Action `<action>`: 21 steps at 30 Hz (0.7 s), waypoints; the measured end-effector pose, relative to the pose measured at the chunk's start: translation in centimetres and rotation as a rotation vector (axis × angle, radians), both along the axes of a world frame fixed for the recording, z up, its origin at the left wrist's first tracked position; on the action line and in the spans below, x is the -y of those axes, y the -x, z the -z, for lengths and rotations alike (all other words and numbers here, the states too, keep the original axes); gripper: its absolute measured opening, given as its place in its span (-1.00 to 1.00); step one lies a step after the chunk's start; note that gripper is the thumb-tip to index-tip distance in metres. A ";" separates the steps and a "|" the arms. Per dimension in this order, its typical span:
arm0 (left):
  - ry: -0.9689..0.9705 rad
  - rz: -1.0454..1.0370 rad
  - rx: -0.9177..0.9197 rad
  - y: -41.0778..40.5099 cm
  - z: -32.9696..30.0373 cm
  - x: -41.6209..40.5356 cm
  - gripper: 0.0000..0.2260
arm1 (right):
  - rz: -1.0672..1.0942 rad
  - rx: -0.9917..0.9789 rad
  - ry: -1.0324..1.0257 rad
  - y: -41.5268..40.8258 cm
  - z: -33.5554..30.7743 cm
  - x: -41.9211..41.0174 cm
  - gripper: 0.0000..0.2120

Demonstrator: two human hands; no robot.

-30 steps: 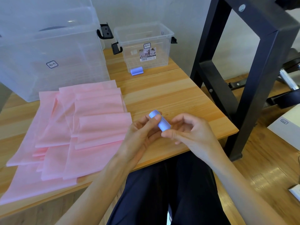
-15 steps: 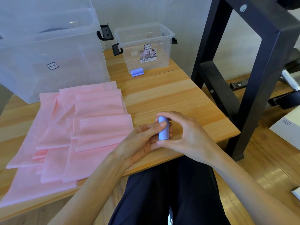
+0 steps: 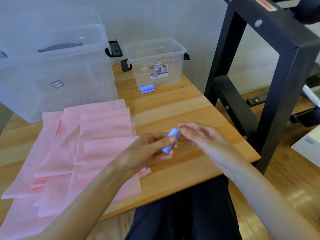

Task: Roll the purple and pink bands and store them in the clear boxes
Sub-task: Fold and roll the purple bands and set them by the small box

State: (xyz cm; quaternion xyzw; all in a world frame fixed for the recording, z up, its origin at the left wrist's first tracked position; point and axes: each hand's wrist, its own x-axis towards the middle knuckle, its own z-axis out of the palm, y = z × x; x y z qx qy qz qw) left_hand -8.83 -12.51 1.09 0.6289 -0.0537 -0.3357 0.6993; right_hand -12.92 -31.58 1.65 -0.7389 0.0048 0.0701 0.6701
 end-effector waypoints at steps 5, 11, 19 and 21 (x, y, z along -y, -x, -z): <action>-0.202 0.016 0.199 -2.4 -0.9 0.7 -0.61 | 0.055 -0.044 -0.018 -2.9 0.2 0.2 -0.78; -0.223 0.001 0.270 -7.2 -0.3 0.6 -0.72 | 0.109 -0.099 -0.214 -8.2 0.2 1.0 -0.78; -0.458 -0.256 0.540 -16.5 0.3 0.8 -0.73 | 0.307 -0.108 -0.235 -20.0 0.9 0.0 -0.77; -0.599 -0.274 0.637 -17.9 0.4 0.4 -0.72 | 0.404 -0.117 -0.223 -22.6 1.1 -0.4 -0.80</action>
